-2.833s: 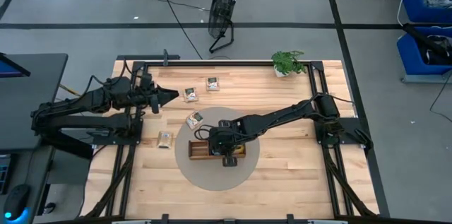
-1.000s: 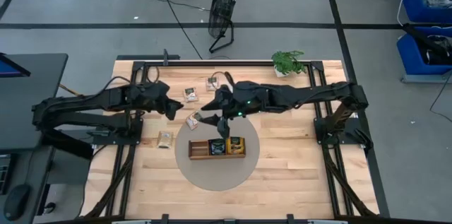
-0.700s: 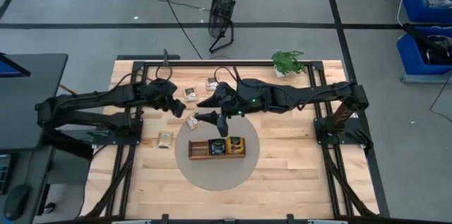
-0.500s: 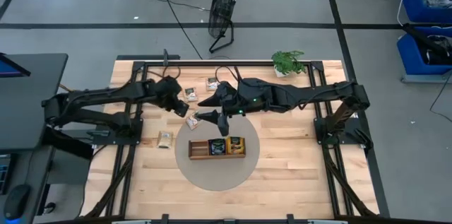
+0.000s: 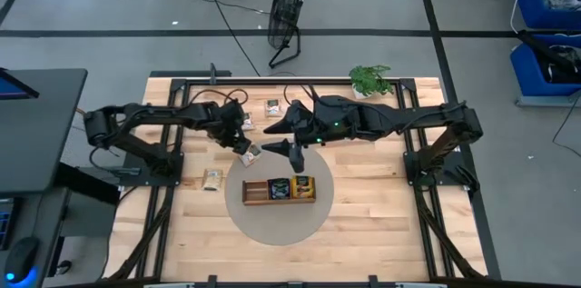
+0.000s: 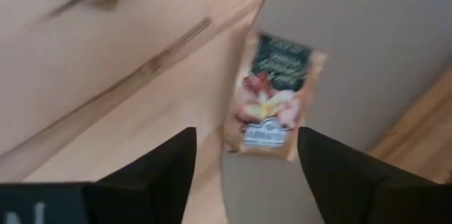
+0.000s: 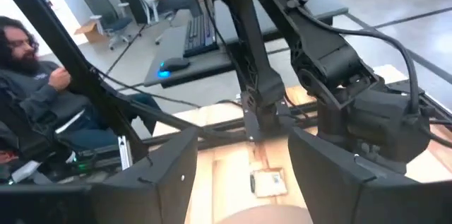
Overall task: Pick & Place Tea
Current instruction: Put the brown tea bag into the left section of the wooden organizer
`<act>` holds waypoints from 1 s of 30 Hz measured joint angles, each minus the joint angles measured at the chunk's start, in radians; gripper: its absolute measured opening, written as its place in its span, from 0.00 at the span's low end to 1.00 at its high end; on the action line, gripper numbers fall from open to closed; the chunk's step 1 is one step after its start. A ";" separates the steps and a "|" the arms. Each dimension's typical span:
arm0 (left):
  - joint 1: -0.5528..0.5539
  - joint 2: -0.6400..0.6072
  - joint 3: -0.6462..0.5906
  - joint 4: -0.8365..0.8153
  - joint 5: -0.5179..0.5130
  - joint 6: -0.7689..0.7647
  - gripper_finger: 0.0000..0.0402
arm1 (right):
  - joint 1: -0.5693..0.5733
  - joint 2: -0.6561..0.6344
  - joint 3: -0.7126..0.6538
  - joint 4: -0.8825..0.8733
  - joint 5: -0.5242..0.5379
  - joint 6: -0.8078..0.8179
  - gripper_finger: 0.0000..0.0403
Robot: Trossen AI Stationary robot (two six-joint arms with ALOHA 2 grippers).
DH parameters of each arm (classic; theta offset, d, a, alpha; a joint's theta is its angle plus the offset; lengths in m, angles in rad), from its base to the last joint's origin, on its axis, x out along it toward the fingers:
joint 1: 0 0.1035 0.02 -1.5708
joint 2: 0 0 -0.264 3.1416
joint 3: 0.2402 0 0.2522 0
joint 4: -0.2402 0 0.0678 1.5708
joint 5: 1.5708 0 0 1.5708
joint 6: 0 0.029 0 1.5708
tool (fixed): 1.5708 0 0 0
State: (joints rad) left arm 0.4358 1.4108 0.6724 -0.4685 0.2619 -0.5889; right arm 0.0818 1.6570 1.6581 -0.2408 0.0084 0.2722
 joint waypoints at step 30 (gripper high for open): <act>-0.015 0.133 -0.002 0.118 0.006 0.107 0.02 | -0.007 -0.002 0.000 -0.127 0.010 0.007 0.57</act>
State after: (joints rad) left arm 0.4207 1.5440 0.6704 -0.3503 0.2684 -0.4817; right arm 0.0744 1.6550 1.6581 -0.3680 0.0187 0.2794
